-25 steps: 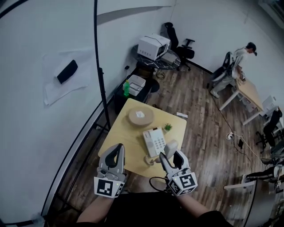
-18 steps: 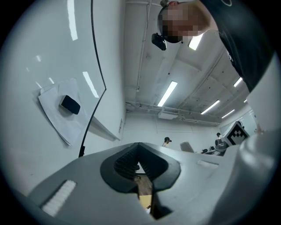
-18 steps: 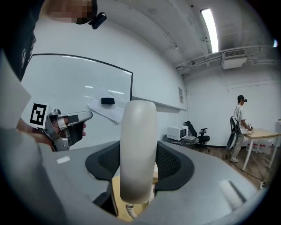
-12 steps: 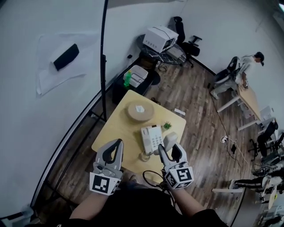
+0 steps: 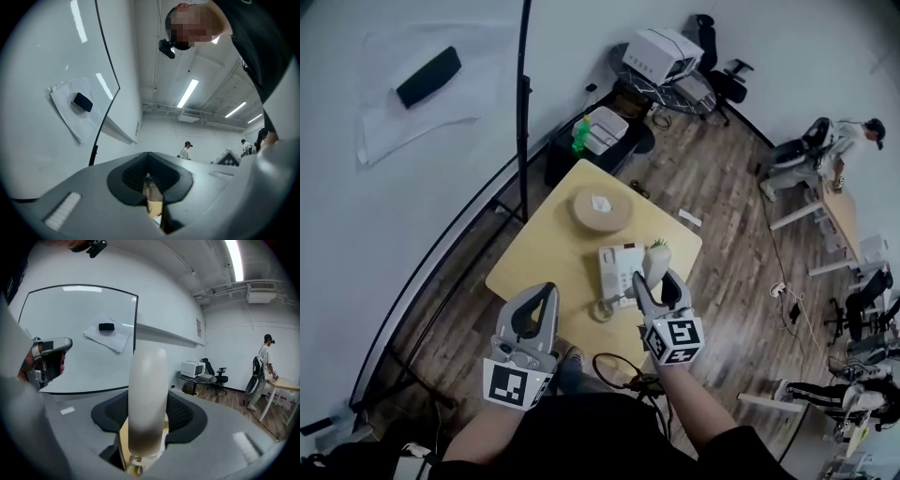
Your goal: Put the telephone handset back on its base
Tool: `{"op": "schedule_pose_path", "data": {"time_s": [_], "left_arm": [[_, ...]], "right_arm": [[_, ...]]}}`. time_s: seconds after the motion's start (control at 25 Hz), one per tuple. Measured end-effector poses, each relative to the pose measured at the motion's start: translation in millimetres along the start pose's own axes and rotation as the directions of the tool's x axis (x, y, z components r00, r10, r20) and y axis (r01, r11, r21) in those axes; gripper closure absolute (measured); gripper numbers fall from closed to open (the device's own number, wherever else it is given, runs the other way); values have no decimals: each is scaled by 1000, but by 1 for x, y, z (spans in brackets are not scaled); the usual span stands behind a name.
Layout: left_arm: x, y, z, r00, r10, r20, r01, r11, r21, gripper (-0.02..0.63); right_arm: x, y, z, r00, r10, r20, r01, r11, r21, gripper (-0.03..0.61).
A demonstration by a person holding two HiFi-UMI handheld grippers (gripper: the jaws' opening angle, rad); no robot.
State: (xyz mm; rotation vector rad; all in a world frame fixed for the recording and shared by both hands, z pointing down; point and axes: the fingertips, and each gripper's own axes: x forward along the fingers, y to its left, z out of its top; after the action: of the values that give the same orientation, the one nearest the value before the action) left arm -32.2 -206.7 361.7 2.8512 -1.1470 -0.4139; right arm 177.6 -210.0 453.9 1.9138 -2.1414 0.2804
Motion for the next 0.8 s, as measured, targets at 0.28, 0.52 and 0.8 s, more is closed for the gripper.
{"op": "schedule_pose_path", "data": {"time_s": [0.28,0.52,0.8], "left_arm": [[-11,-6,-31,995,16,-102,-15,1000,17,614],[-25,-6,-51,990,46,-133,-46,999,5,614],[-39,-5,-68,985,77,-156,-77,997,5,614]], "right_arm": [[45,-14,-50,995,17,-96,-14,999,29,345],[83,-14,-95,982,34,-184,-27,999,40,345],[117,-18,-147,959,20,-282,-11,999,36,345]]}}
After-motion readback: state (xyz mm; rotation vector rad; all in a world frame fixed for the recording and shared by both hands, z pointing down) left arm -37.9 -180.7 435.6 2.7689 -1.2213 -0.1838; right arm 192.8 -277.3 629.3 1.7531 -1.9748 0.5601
